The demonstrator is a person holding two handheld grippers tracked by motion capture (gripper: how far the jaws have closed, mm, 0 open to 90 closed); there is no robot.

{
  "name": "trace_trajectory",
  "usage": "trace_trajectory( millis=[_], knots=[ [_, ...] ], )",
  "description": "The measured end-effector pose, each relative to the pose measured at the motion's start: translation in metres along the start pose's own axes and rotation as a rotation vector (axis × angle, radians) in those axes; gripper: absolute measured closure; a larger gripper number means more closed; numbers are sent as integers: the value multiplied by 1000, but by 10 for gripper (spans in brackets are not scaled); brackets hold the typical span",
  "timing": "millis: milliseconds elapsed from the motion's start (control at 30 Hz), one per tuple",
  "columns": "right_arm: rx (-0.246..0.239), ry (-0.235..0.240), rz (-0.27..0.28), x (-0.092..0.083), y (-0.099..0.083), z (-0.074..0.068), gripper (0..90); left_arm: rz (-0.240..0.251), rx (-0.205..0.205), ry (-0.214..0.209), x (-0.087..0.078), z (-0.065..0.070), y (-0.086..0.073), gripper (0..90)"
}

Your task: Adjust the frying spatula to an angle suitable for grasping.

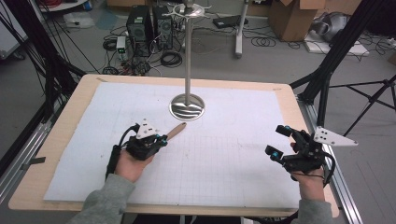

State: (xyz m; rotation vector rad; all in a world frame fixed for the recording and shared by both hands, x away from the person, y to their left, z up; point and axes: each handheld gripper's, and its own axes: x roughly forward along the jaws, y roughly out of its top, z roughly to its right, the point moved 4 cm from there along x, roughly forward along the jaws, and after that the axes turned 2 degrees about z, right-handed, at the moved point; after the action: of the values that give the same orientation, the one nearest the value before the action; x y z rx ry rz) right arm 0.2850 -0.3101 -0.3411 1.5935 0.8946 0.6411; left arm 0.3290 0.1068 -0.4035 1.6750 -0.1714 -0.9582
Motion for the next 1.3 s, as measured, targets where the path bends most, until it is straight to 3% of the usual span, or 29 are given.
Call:
trace_trajectory(
  millis=[133,200,300,367,500,533,567,600,733,833,1100,1300],
  knots=[
    [2,0,-10,1,-1,1,21,31,-32,-23,-21,-13,1,895],
    [2,0,-12,2,-1,1,21,40,-23,-27,-28,-19,2,895],
    [-1,-1,-16,2,-1,1,21,63,-30,-38,-31,-29,-1,868],
    [1,-1,-20,2,-1,1,21,48,-18,-50,-31,-35,-6,830],
    [-1,-3,-23,2,-3,2,21,42,-15,-56,-30,-44,-12,641],
    [-1,-3,-23,2,-3,2,21,42,-26,-67,-30,-46,-13,641],
    [7,-6,-25,2,-4,2,21,41,-35,-83,-30,-47,-13,543],
    [7,-6,-25,2,-4,2,21,49,-43,-103,-30,-47,-12,543],
    [11,-12,-30,1,-5,4,21,61,-26,-187,-28,-47,-14,303],
    [9,-19,-33,1,-6,4,21,49,-47,-187,-25,-46,-15,151],
    [13,-25,-26,-4,-7,4,21,31,-41,-195,-19,-42,-15,131],
    [16,-23,-37,-1,-8,5,21,9,-71,-167,-16,-50,-24,131]
  ],
)
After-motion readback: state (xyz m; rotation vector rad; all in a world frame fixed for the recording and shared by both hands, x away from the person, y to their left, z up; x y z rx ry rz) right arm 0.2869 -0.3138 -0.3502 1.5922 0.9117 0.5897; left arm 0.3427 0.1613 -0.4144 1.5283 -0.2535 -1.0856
